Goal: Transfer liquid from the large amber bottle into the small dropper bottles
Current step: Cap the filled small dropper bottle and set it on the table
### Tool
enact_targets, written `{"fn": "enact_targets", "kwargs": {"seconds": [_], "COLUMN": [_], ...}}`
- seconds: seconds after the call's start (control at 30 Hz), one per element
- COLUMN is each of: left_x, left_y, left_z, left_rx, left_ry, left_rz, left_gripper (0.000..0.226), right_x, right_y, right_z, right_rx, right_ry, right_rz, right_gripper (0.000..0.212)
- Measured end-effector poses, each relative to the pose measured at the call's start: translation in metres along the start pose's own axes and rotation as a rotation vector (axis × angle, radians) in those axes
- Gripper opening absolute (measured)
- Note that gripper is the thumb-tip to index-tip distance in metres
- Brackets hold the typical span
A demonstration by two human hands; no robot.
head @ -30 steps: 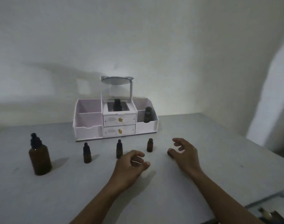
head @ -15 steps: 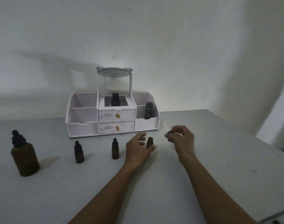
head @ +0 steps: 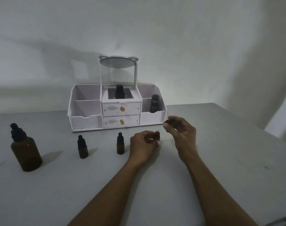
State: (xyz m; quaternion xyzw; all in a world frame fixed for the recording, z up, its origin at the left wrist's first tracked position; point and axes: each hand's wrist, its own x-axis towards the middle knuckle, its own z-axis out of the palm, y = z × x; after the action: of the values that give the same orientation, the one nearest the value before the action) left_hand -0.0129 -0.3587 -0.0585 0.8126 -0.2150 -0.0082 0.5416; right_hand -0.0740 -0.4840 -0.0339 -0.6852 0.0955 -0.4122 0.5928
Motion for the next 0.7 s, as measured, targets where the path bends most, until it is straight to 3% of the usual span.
{"fn": "enact_targets", "kwargs": {"seconds": [0.43,0.7], "left_x": [-0.006,-0.006], "left_y": [0.004,0.005], "left_z": [-0.001,-0.001], "left_rx": [-0.026,-0.014], "left_ry": [0.008,0.015], "left_rz": [0.048,0.042], "left_gripper": [0.027,0.023], "right_x": [-0.004,-0.002], "right_y": [0.02,0.021], "right_z": [0.009,0.008], "right_rx": [-0.355,-0.318], "right_ry": [-0.2,-0.152], "right_rz": [-0.061,-0.022], "right_gripper": [0.027,0.036]}}
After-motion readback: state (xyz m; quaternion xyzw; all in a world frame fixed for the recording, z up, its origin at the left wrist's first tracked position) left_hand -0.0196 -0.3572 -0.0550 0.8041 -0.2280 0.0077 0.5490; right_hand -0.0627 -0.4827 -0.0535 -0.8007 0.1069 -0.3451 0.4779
